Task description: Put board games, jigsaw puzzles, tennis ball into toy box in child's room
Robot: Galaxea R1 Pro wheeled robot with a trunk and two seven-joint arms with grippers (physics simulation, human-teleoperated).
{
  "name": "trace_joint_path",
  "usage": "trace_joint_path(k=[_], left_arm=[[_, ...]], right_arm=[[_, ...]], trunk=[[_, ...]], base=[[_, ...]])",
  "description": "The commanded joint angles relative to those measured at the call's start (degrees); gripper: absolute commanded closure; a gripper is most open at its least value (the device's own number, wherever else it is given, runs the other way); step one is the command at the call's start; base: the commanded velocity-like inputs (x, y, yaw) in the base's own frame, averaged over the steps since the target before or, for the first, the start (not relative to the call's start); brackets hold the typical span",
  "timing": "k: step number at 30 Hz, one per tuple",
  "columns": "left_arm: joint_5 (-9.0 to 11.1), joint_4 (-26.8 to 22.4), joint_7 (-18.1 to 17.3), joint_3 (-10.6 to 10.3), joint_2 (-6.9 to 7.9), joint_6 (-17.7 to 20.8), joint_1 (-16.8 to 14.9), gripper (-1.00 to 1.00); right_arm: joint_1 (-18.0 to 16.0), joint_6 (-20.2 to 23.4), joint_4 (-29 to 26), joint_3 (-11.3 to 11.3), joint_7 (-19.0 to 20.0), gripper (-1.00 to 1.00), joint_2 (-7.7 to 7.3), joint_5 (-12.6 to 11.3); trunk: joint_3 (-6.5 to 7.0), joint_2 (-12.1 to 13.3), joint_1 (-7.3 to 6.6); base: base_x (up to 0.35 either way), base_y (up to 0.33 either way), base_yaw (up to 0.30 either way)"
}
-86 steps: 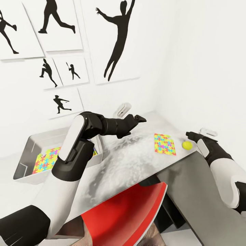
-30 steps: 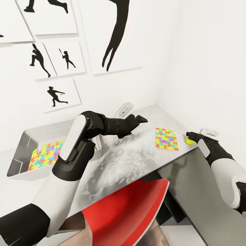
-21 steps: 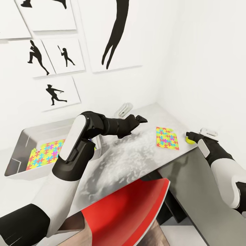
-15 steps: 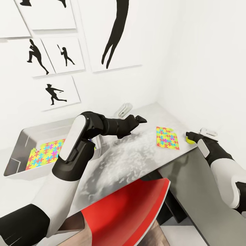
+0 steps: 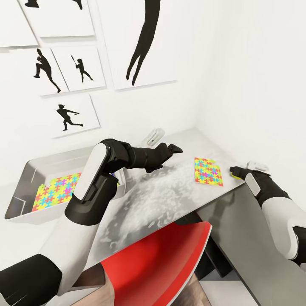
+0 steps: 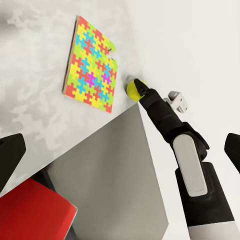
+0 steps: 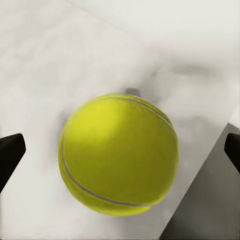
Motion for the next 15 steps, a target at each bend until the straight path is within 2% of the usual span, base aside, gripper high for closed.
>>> trace_joint_path(k=[1, 15], left_arm=[[0.3, 0.0, 0.5, 0.0, -0.06, 0.3, -0.1, -1.00], [0.4, -0.1, 0.5, 0.0, -0.10, 0.3, -0.1, -1.00]], right_arm=[[0.0, 0.5, -0.1, 0.0, -0.3, -1.00, 0.00, -0.6], [0.0, 1.0, -0.1, 0.0, -0.3, -1.00, 0.08, -0.6]], trunk=[[-0.05, 0.0, 0.01], [-0.05, 0.0, 0.01]], base=[[0.000, 0.000, 0.000], [0.000, 0.000, 0.000]])
